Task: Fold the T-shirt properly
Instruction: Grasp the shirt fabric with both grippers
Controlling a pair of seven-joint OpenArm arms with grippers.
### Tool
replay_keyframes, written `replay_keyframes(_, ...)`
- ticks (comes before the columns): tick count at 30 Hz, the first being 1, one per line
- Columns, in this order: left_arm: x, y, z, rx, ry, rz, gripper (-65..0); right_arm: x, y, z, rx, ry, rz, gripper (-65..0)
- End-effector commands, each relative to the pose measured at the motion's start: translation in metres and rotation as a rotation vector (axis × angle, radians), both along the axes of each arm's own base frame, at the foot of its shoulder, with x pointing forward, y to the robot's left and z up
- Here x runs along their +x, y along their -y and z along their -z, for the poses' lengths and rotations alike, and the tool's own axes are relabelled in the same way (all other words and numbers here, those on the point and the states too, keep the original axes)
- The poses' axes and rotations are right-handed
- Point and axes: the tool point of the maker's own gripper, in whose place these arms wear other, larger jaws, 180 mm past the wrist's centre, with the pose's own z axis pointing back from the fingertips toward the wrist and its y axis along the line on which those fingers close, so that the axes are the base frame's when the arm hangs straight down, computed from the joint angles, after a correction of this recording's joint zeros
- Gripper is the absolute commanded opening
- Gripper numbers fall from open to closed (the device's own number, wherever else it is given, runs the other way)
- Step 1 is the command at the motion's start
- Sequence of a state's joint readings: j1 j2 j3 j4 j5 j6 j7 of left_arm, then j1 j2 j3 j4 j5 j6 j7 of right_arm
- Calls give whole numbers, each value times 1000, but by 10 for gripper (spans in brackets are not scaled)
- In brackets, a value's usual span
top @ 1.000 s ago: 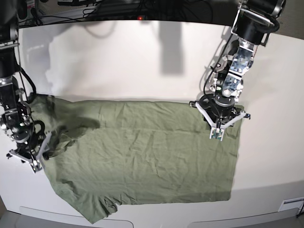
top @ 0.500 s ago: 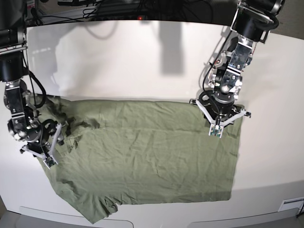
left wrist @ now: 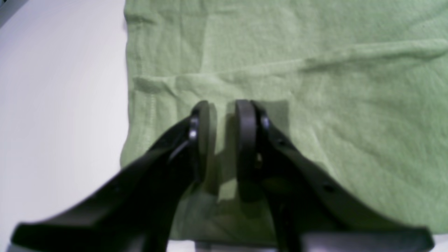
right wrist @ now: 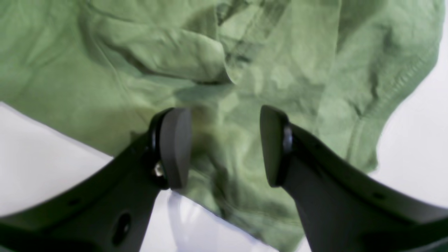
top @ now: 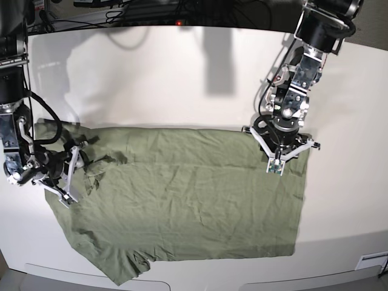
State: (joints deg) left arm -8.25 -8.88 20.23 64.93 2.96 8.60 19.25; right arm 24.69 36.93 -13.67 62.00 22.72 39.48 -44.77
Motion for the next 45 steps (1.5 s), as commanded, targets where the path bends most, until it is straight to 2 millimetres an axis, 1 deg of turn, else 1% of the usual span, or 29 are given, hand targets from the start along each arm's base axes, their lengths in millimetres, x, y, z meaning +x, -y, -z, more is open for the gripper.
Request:
replay_keyframes(1, -15, -8, 17, 9, -99, -26, -517, 14, 8, -16, -3, 54, 24, -334)
replay_keyframes(6, -16, -8, 17, 9, -100, -26, -517, 16, 6, 7, -43, 45, 77, -334)
replay_keyframes(9, -16, -8, 17, 9, -100, -26, -517, 20, -7, 13, -7, 58, 93, -334)
replay_keyframes(12, -16, -8, 17, 9, -101, -26, -517, 32, -24, 9, 33, 106, 88, -334)
replay_keyframes(18, -16, -8, 17, 10, -100, -26, -517, 62, -36, -5, -5, 272, 80, -334)
replay_keyframes(21, -16, -8, 17, 9, -100, -26, -517, 74, -51, -16, 45, 364, 62, -334)
replay_keyframes(24, -16, -8, 17, 9, -101, -26, -517, 78, -62, -18, 73, 388, 58, -334)
replay_keyframes(26, -17, -8, 18, 10, -106, -27, -517, 78, -64, -17, 77, 386, 57, -334)
replay_keyframes(29, -17, -10, 19, 13, -109, -29, -517, 80, -61, -24, 100, 401, 79, -334)
replay_keyframes(31, -19, -11, 21, 16, -126, -34, -517, 82, -53, -32, 131, 412, 128, -334)
replay_keyframes(34, -21, -10, 22, 5, -140, -41, -517, 86, -29, -47, 176, 448, 228, -334)
replay_keyframes(37, -24, -11, 25, 9, -161, -46, -517, 82, -2, -56, 207, 446, 319, -334)
replay_keyframes(39, -27, -13, 28, 16, -187, -52, -517, 75, 9, -56, 227, 427, 334, -334)
replay_keyframes(41, -33, -15, 33, 24, -231, -62, -517, 65, 18, -52, 261, 405, 364, -334)
replay_keyframes(45, -46, -11, 42, 31, -325, -24, -517, 34, 39, -25, 206, 326, 392, -334)
